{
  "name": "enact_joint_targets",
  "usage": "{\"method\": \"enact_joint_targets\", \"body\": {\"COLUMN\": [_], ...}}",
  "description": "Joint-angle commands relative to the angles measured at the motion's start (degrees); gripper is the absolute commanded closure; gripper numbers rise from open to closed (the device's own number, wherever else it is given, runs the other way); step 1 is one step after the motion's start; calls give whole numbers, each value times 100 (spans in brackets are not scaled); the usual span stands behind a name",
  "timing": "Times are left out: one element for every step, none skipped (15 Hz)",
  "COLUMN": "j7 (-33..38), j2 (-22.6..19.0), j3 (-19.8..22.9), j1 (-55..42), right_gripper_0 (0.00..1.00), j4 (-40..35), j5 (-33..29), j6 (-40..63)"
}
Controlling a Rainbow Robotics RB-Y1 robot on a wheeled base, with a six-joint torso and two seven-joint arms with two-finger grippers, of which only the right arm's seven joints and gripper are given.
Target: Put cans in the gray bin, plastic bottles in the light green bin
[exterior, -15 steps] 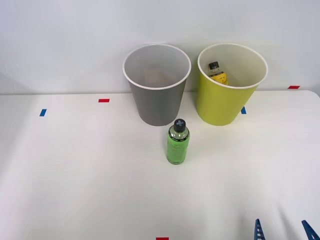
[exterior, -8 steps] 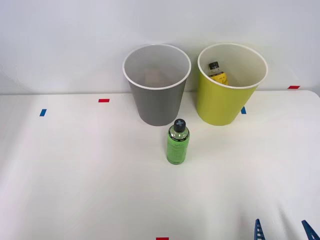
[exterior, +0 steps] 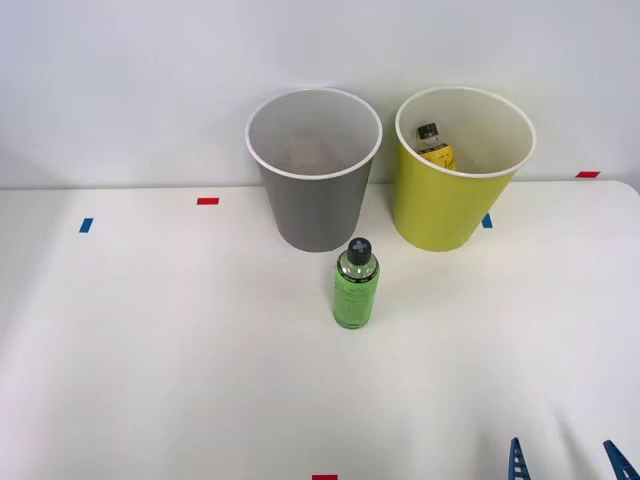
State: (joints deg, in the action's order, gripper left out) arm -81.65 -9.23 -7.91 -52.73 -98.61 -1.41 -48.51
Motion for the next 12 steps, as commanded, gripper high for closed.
{"method": "enact_joint_targets", "body": {"j7": [0, 0, 0, 0, 0, 0, 0, 0, 0, 0, 0, 0], "j2": [0, 0, 0, 0, 0, 0, 0, 0, 0, 0, 0, 0], "j3": [0, 0, 0, 0, 0, 0, 0, 0, 0, 0, 0, 0], "j1": [0, 0, 0, 0, 0, 0, 0, 0, 0, 0, 0, 0], "right_gripper_0": [0, 0, 0, 0, 0, 0, 0, 0, 0, 0, 0, 0], "j4": [0, 0, 0, 0, 0, 0, 0, 0, 0, 0, 0, 0], "j5": [0, 0, 0, 0, 0, 0, 0, 0, 0, 0, 0, 0], "j6": [0, 0, 0, 0, 0, 0, 0, 0, 0, 0, 0, 0]}}
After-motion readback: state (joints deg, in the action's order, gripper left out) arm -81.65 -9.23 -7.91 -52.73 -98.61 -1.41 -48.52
